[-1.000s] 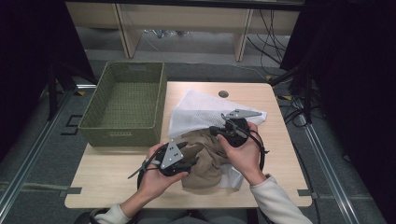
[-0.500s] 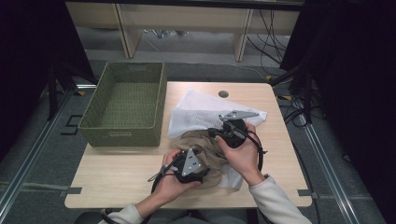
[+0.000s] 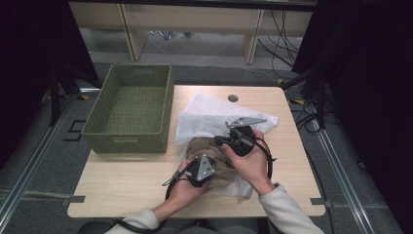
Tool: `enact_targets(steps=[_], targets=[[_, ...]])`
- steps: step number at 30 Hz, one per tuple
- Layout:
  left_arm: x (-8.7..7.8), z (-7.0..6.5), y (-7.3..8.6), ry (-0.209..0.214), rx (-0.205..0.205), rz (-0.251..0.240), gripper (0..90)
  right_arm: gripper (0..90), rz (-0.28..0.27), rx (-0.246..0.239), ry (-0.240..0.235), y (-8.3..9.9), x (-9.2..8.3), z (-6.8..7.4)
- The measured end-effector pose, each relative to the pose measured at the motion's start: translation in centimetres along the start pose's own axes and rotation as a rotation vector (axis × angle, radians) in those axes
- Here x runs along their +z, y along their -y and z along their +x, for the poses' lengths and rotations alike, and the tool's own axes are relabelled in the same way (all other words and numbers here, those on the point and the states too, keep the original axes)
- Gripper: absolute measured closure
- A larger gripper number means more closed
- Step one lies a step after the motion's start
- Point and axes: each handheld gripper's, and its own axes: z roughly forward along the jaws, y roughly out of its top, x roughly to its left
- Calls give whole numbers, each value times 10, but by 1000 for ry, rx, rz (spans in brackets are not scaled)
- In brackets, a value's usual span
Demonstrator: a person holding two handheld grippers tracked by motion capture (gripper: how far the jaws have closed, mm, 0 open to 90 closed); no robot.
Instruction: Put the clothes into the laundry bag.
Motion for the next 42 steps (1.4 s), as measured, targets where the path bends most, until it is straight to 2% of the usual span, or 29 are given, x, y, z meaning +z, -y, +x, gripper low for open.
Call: enact_targets(steps=[2,3,4,5,6,7,8,9,11,12,13,15,20,21,22,24,25,26,28,29,30,31,32,33,34,35,38,40,42], targets=[[-4,4,-6,-5,-31,-46,882,900,0,4,0,0,-1,3],[-6,6,-11,-12,-44,-80,883,900,-13,-17,-15,-1,0,2],[-8,8,-14,-17,-57,-92,884,900,-22,-22,-23,-1,-1,4],[-9,10,-18,-18,-76,-125,884,900,-24,-23,-8,-2,-3,6],[-10,13,-21,-21,-82,-139,885,900,-34,-15,-22,-3,-4,10],[-12,16,-27,-27,-102,-164,885,900,-36,-31,-28,-4,-6,10],[-14,20,-32,-34,-103,-187,885,900,-43,-27,-31,-5,-10,14],[-17,23,-38,-44,-115,-213,886,900,-64,-57,-49,-7,-12,16],[-22,29,-46,-59,-121,-250,886,900,-92,-49,-66,-9,-19,21],[-25,32,-51,-68,-126,-267,886,900,-98,-50,-53,-11,-24,25],[-28,34,-56,-77,-130,-287,886,900,-125,-69,-68,-12,-27,26],[-37,38,-66,-98,-120,-325,887,900,-150,-85,-74,-15,-35,29],[-66,37,-86,-150,-95,-412,886,900,-212,-75,-110,-20,-55,37],[-69,36,-88,-154,-86,-417,886,900,-233,-81,-126,-22,-59,38],[-72,34,-91,-154,-74,-421,886,900,-242,-89,-117,-22,-62,39],[-70,33,-93,-154,-57,-405,885,900,-253,-95,-127,-24,-64,38],[-65,33,-92,-143,-50,-383,885,900,-243,-77,-111,-24,-65,37],[-57,35,-90,-133,-56,-366,884,900,-246,-81,-105,-23,-62,34],[-36,39,-81,-136,-44,-300,880,900,-212,-54,-93,-20,-53,25],[-24,42,-75,-122,-56,-274,879,900,-202,-48,-89,-19,-49,22],[-13,44,-70,-125,-65,-241,878,900,-186,-30,-94,-18,-44,19],[-3,45,-66,-131,-64,-218,877,900,-161,-27,-73,-16,-39,15],[5,45,-63,-129,-70,-212,877,900,-148,-4,-73,-14,-34,12],[11,46,-60,-127,-73,-203,875,900,-136,-4,-69,-13,-29,8],[16,46,-59,-133,-73,-195,872,900,-119,-11,-55,-11,-25,3],[19,45,-58,-135,-68,-189,868,900,-113,13,-54,-9,-21,0],[25,46,-55,-140,-65,-175,847,900,-94,28,-36,-6,-16,-8],[26,45,-52,-137,-75,-168,823,900,-71,43,-28,-4,-14,-11],[23,45,-49,-127,-67,-155,793,900,-60,55,-14,-2,-12,-12]])
